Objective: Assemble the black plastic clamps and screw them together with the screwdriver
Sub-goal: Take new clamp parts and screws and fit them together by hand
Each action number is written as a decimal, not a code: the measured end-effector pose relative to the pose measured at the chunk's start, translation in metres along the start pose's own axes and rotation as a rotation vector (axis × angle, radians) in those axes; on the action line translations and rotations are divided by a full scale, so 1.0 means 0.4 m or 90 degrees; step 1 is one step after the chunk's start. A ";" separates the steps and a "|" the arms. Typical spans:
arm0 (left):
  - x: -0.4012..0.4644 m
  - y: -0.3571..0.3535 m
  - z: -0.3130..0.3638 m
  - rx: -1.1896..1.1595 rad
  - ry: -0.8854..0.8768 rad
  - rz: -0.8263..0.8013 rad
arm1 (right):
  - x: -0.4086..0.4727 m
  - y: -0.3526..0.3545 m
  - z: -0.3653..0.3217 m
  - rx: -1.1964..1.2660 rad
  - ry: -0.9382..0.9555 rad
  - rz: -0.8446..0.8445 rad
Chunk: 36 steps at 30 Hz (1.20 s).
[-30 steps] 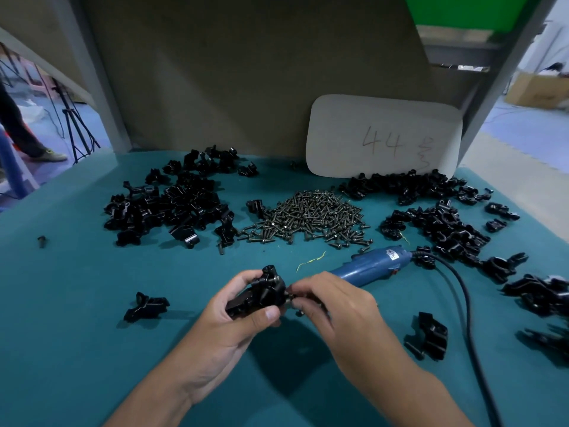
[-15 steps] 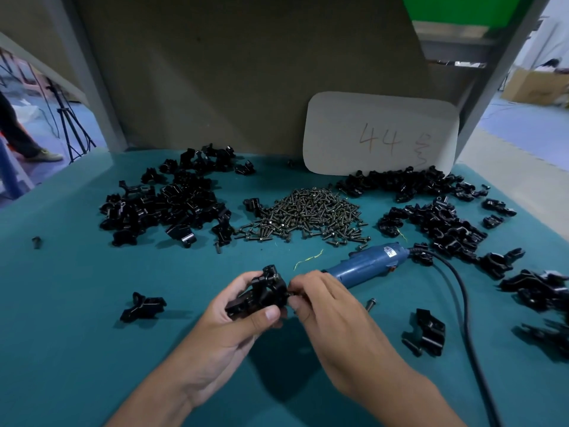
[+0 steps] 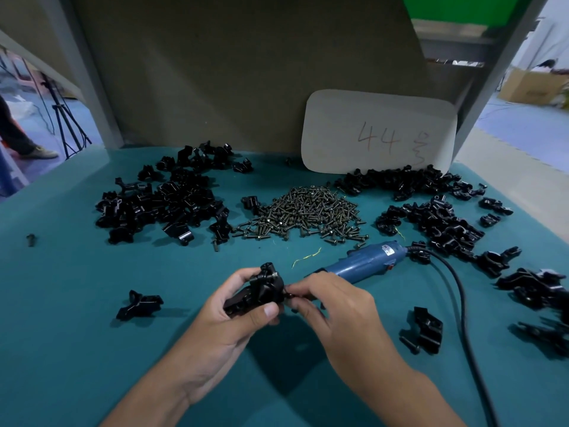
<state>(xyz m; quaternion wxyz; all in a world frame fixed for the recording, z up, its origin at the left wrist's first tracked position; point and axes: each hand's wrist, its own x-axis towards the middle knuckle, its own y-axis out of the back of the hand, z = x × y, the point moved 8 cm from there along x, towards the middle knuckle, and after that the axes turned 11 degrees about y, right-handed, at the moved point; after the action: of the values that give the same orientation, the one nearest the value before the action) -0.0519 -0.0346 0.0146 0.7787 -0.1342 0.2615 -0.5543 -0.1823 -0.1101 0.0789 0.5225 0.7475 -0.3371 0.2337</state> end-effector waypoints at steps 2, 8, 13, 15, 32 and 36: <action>0.001 0.000 0.000 -0.001 -0.003 0.007 | -0.002 -0.002 0.005 0.010 -0.010 -0.005; -0.001 0.003 0.006 0.000 0.001 0.019 | 0.006 0.002 0.000 0.012 -0.008 -0.008; -0.002 -0.005 0.000 -0.004 0.007 0.004 | 0.001 -0.013 0.009 -0.032 -0.041 -0.062; -0.002 -0.011 0.000 -0.009 0.003 -0.018 | -0.003 -0.029 0.001 -0.064 -0.035 -0.107; -0.010 -0.006 0.015 -0.025 0.012 0.006 | -0.005 -0.020 0.005 -0.002 -0.030 -0.069; -0.011 -0.002 0.011 0.004 0.021 0.009 | -0.008 -0.032 0.014 -0.021 -0.052 -0.098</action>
<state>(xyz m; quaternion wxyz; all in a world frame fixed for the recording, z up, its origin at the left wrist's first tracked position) -0.0512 -0.0312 0.0197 0.7786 -0.1206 0.2739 -0.5516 -0.1749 -0.1115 0.0668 0.5368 0.7715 -0.3035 0.1564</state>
